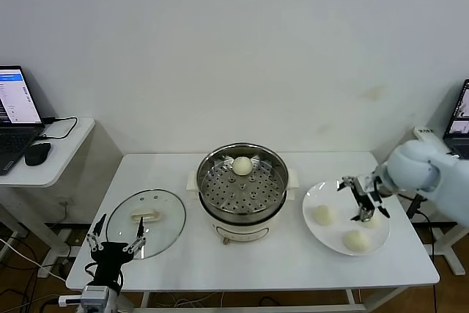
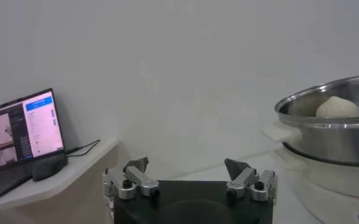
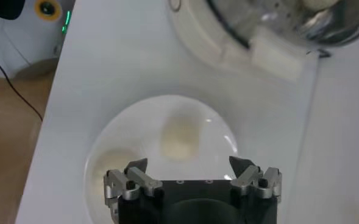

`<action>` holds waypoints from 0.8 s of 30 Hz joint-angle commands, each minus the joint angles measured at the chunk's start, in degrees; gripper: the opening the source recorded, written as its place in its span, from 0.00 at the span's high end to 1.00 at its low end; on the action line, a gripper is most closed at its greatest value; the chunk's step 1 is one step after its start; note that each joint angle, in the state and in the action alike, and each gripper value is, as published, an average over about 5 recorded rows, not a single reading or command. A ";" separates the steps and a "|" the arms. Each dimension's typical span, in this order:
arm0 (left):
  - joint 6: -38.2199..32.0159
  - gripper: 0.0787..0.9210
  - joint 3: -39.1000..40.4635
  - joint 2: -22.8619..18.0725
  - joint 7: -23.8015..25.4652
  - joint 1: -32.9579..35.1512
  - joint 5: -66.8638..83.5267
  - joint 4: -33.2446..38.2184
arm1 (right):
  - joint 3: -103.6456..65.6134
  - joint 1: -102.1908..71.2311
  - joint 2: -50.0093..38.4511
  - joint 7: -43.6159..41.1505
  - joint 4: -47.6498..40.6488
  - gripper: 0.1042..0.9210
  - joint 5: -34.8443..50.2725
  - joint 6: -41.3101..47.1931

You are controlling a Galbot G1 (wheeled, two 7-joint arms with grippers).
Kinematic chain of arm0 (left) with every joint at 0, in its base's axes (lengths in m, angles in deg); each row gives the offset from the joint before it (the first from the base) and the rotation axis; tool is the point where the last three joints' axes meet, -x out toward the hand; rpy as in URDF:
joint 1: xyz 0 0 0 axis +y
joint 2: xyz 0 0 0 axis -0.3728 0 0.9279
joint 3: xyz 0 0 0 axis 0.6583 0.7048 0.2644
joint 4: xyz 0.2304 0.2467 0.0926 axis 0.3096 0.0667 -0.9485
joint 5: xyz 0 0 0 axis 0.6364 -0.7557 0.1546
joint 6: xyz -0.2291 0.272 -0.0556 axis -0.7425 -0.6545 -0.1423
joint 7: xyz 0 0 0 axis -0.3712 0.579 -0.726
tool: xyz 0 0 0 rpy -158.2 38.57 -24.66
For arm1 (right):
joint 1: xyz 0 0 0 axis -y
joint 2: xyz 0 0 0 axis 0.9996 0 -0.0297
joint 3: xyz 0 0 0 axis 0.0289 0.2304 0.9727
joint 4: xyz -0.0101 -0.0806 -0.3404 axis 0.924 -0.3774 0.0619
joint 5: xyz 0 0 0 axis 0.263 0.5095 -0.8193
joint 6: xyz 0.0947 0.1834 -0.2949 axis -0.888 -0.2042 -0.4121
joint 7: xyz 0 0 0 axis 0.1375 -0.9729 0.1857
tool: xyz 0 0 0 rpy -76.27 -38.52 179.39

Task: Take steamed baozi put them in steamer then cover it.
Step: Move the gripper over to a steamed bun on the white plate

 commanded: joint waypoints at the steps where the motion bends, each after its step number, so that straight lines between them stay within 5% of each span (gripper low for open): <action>1: 0.02 0.12 -0.23 -0.11 -0.06 0.23 -0.13 -0.28 | -13.50 -18.13 5.68 0.14 -10.80 0.12 -5.64 -0.86; 24: -0.09 0.12 -0.57 -0.12 -0.13 0.08 -0.05 -1.35 | -14.17 -18.31 19.91 -0.06 -25.28 0.12 -6.06 -1.87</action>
